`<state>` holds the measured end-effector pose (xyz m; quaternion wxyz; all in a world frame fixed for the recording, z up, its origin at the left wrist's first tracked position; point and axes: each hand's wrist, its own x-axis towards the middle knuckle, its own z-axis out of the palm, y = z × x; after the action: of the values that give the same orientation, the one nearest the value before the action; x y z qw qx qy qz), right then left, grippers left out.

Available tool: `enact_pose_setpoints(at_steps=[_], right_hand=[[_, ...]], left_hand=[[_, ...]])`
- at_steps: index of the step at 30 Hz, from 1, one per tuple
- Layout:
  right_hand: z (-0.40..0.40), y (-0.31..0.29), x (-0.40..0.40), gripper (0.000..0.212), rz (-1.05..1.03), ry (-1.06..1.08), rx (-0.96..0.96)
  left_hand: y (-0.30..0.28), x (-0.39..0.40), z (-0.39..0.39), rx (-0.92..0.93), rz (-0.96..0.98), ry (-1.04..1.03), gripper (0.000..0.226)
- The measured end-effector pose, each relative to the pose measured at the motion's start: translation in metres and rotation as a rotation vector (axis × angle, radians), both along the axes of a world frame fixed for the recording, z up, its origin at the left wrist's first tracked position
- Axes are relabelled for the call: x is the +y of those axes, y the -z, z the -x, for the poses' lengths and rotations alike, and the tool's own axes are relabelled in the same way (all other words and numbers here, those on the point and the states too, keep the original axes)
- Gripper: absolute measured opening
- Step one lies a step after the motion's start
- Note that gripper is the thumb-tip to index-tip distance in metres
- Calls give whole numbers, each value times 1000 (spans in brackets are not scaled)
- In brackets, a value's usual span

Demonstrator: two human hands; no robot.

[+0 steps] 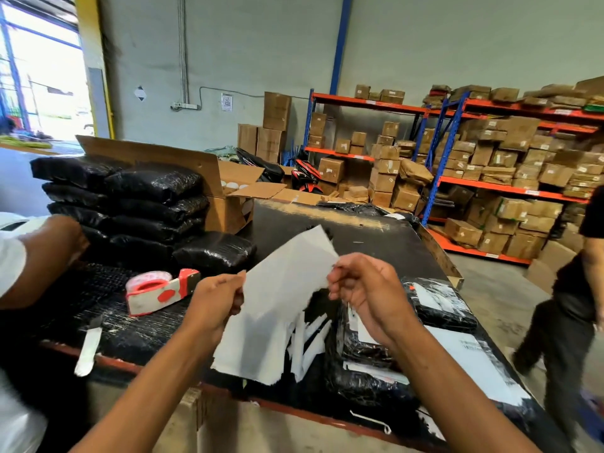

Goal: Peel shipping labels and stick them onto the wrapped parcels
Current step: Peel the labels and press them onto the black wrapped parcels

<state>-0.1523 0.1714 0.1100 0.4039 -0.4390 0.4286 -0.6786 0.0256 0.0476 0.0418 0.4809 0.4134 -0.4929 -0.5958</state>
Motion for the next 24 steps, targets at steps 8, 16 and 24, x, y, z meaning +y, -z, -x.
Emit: enact_pose_setpoints(at_steps=[8, 16, 24], right_hand=[[43, -17, -20, 16, 136, 342, -282], [50, -28, -28, 21, 88, 447, 63], [30, 18, -74, 31, -330, 189, 1065]], left_hand=[[33, -18, -13, -6, -87, -49, 34], [38, -21, -27, -10, 70, -242, 25], [21, -16, -28, 34, 298, -339, 24]])
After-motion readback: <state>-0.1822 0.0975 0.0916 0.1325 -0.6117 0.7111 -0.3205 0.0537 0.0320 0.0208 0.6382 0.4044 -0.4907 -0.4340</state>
